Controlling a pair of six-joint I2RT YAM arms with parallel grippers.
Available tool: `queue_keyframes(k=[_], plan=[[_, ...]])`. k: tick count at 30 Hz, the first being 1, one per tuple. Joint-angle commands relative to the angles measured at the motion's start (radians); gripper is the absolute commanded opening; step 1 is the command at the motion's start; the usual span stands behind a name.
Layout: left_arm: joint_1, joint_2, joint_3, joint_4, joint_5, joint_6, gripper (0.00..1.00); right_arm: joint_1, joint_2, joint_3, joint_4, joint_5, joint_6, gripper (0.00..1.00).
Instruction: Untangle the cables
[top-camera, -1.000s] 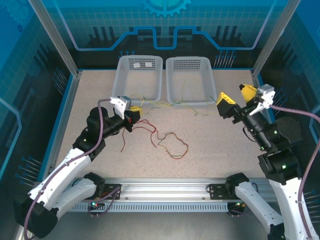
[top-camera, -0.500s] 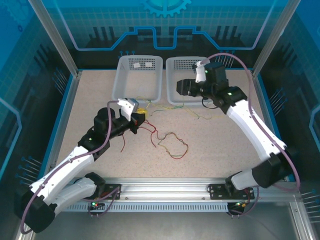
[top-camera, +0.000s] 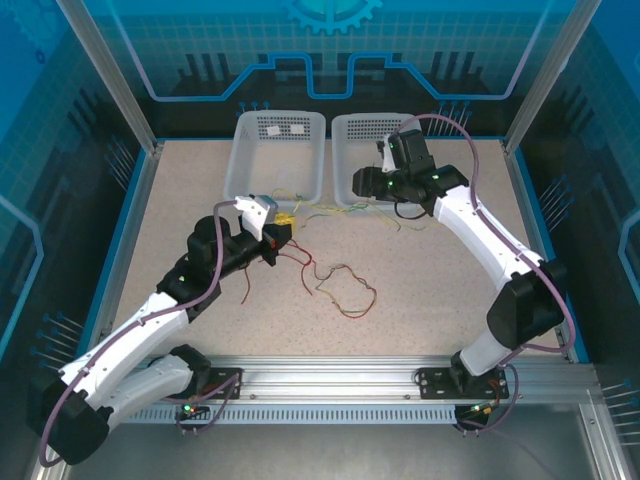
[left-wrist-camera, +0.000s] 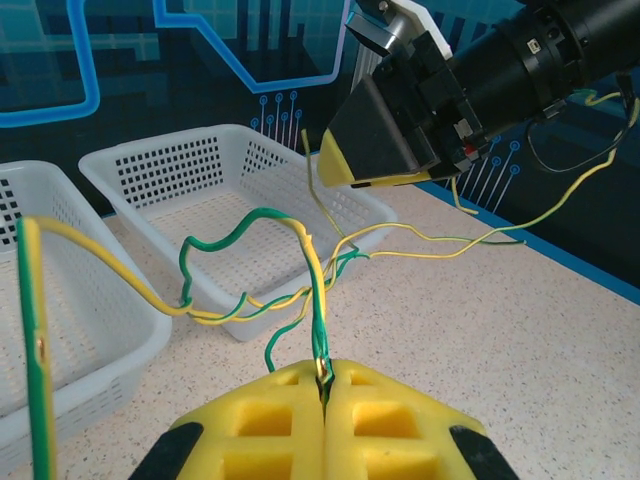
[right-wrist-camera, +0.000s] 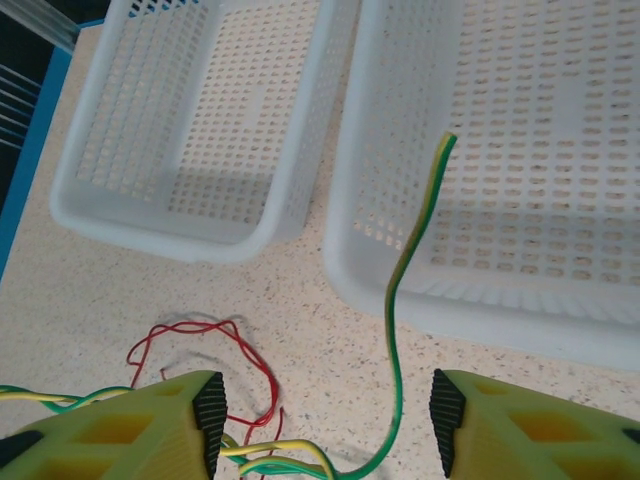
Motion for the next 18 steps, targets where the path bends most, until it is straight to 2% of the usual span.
queue_keyframes(k=[1,10,13,18], plan=[[-0.007,-0.013,-0.017,0.053,-0.024,0.008,0.0,0.009,-0.048,0.029,-0.047,0.092,-0.012,0.59],[-0.019,-0.013,-0.03,0.095,-0.012,0.0,0.0,-0.002,0.037,-0.006,0.087,-0.021,0.016,0.6],[-0.025,-0.015,-0.034,0.101,-0.011,-0.006,0.0,0.001,0.102,0.046,0.046,-0.007,0.034,0.59],[-0.026,-0.035,-0.058,0.122,-0.021,-0.018,0.0,0.007,0.135,0.034,0.059,0.033,0.048,0.47]])
